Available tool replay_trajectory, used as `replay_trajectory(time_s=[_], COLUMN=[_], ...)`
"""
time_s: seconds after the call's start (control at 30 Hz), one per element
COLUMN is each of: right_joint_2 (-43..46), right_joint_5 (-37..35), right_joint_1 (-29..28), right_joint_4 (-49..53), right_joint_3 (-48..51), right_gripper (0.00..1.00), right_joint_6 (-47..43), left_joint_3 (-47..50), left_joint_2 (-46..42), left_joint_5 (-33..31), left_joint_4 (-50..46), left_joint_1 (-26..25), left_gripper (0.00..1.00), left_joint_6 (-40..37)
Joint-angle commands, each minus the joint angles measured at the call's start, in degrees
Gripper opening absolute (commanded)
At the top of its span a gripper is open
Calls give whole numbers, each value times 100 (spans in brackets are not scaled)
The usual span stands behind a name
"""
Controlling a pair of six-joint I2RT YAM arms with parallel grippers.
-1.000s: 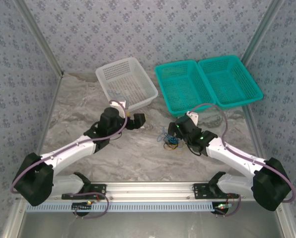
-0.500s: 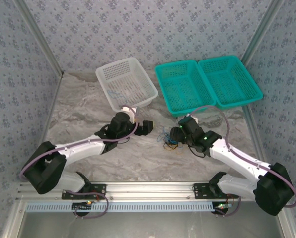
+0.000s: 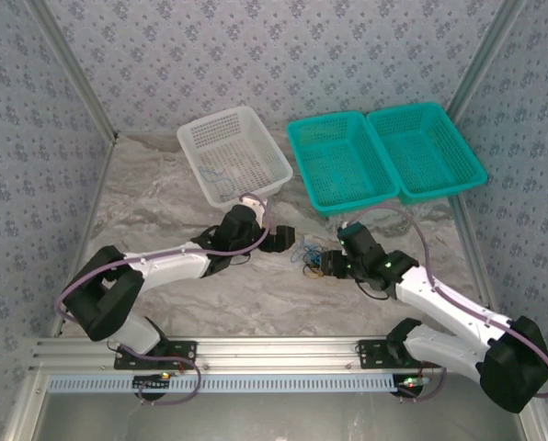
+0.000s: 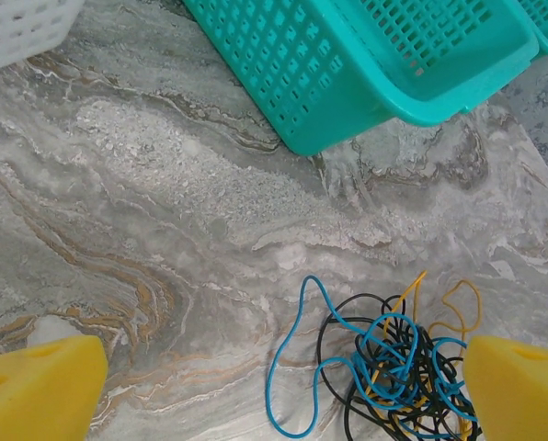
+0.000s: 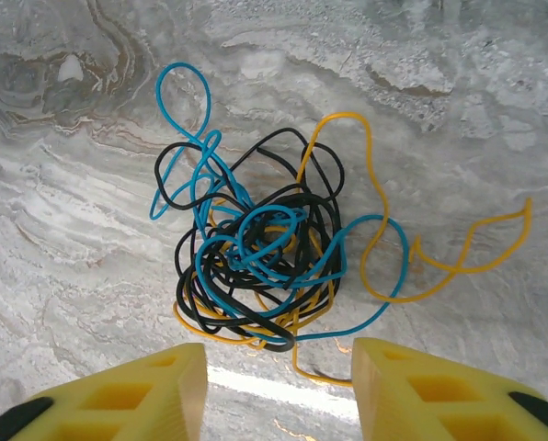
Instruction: Untangle the cables
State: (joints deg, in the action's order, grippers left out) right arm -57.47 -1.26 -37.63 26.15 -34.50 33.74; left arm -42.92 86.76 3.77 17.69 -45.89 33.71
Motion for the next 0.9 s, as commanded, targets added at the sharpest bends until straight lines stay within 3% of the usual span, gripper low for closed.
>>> replay_trajectory(time_s=[0.0, 0.43, 0.7, 0.87], right_joint_2=[-140, -780, -799, -768], right_joint_5=[150, 125, -45, -32], right_joint_1=[18, 52, 53, 57], right_joint_4=[-310, -813, -834, -850], right_joint_3=[38, 76, 258, 268], right_gripper=[44, 30, 29, 21], right_joint_6=[-510, -907, -830, -841], left_joint_3=[-257, -181, -233, -235], left_joint_2=[57, 73, 113, 122], left_joint_5=[160, 209, 218, 247], left_joint_4=[-38, -97, -109, -96], left_joint_1=[-32, -29, -31, -30], left_gripper=[99, 99, 99, 99], left_joint_6=[22, 135, 112, 135])
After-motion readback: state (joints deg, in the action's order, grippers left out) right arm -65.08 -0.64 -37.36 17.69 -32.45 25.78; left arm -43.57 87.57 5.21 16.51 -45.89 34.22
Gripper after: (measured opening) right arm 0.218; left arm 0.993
